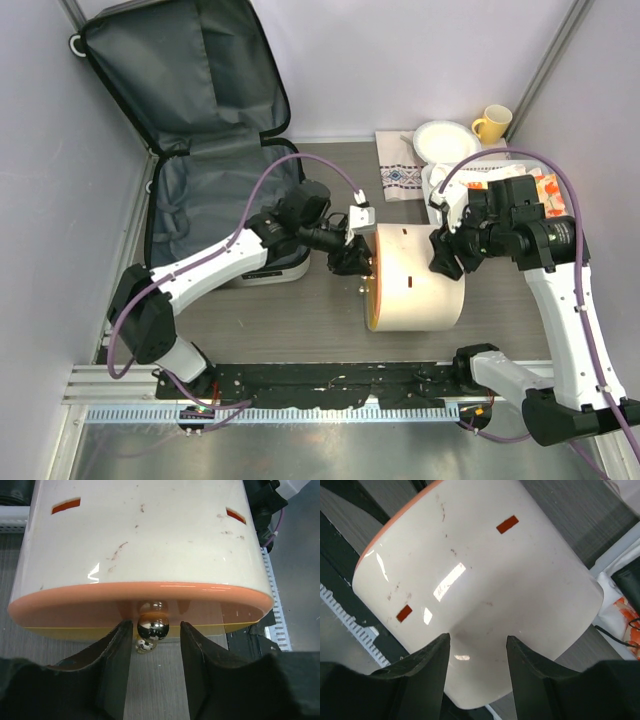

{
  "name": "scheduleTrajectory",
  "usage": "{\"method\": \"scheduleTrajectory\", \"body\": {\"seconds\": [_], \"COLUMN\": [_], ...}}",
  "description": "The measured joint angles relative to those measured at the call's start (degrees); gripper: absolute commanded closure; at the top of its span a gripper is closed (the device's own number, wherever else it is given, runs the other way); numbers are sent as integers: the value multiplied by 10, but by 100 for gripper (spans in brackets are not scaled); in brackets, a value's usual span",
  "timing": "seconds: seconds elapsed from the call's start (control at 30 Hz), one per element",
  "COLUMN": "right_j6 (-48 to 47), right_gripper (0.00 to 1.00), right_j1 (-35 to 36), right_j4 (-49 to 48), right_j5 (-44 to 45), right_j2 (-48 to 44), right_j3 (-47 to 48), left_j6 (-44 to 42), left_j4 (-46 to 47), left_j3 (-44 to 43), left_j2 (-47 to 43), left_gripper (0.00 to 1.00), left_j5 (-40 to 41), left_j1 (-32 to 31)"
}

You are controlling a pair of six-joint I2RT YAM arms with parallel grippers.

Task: Open, take out, and arrange the luggage

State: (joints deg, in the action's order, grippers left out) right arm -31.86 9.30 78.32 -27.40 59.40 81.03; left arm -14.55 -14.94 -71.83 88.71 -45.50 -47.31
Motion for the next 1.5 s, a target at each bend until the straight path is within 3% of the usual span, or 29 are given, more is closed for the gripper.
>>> {"method": "scheduleTrajectory", "body": {"seconds": [0.33,0.47,0.57,0.63,0.7,0.87,1.07,1.23,1.5], "right_j6": [-31,-38,-40,-40,-40,-40,-39,-38,-35], "right_gripper": [45,45,45,45,45,45,45,45,45], "right_j1": [1,2,2,2,2,2,2,2,2], "right_j4": [-19,-27,-36,-40,-43,-44,-44,-45,-45], "right_j5": [16,23,26,27,27,27,28,28,30], "right_j2": [-5,-11,-17,-19,-22,-24,-24,-22,-20], "right_j3": [-10,-17,-23,-27,-31,-33,-33,-33,-33], "left_j6": [1,-20,-49,-70,-91,-112,-143,-340,-557], "left_j4": [-20,-47,-85,-107,-128,-210,-290,-420,-490], "left_j3": [0,28,51,57,56,45,23,-31,-92], "left_j2": [-5,-48,-85,-98,-103,-104,-128,-75,124], "left_gripper": [96,99,79,52,37,34,22,24,30], "left_j5": [43,56,55,54,56,42,21,42,96], "left_j1": [-3,10,36,47,56,111,320,438,519]}}
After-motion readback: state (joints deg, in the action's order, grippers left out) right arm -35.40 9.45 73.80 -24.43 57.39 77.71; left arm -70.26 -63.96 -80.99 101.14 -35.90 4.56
